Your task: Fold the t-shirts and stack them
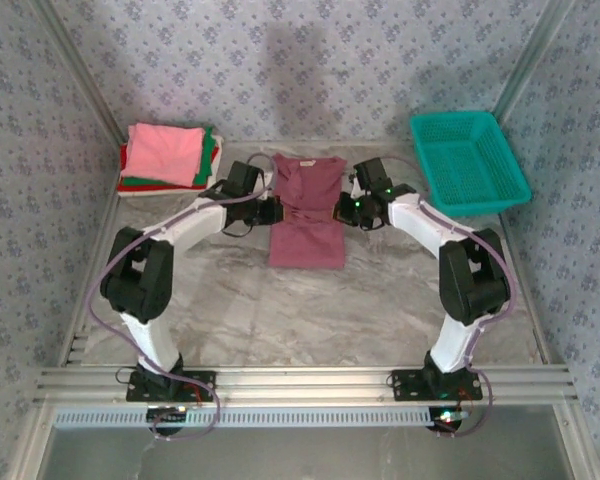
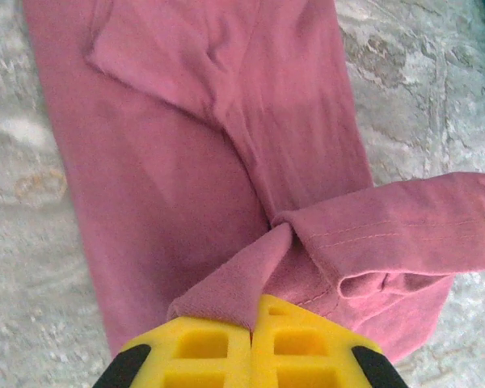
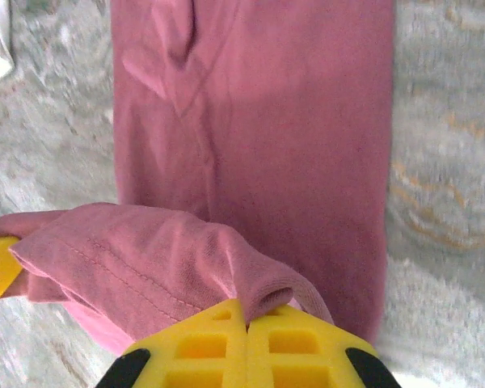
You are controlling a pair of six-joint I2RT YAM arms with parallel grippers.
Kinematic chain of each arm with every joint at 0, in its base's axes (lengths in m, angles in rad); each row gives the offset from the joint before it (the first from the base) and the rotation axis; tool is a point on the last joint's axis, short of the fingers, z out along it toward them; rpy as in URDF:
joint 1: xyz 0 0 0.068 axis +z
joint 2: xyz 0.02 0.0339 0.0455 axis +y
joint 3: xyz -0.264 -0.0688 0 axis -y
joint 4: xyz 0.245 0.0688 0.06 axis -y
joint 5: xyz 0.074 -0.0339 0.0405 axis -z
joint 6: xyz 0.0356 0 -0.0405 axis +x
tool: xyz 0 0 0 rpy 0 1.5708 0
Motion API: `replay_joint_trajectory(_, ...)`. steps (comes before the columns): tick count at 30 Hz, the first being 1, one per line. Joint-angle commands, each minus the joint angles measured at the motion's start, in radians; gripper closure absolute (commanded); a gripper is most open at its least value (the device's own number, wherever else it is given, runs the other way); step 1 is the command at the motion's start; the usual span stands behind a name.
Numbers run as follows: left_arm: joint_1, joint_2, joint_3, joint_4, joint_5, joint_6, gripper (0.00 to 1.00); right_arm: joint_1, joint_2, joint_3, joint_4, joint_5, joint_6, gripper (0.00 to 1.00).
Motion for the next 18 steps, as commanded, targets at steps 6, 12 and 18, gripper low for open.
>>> replay_joint_trajectory(6, 0.041, 0.212, 0.314, -0.113, -0.08, 0.115, 0.56, -0.073, 0.219, 0.285, -0.06, -0.049, -0.044, 0.64)
replay_joint_trajectory(12, 0.044, 0.211, 0.464, -0.196, -0.218, 0.096, 0.53, -0.096, 0.204, 0.369, -0.081, -0.062, -0.078, 0.53)
replay_joint_trajectory(18, -0.043, 0.026, 0.097, 0.02, -0.166, 0.064, 0.57, -0.04, -0.013, 0.009, 0.101, -0.104, -0.061, 0.7)
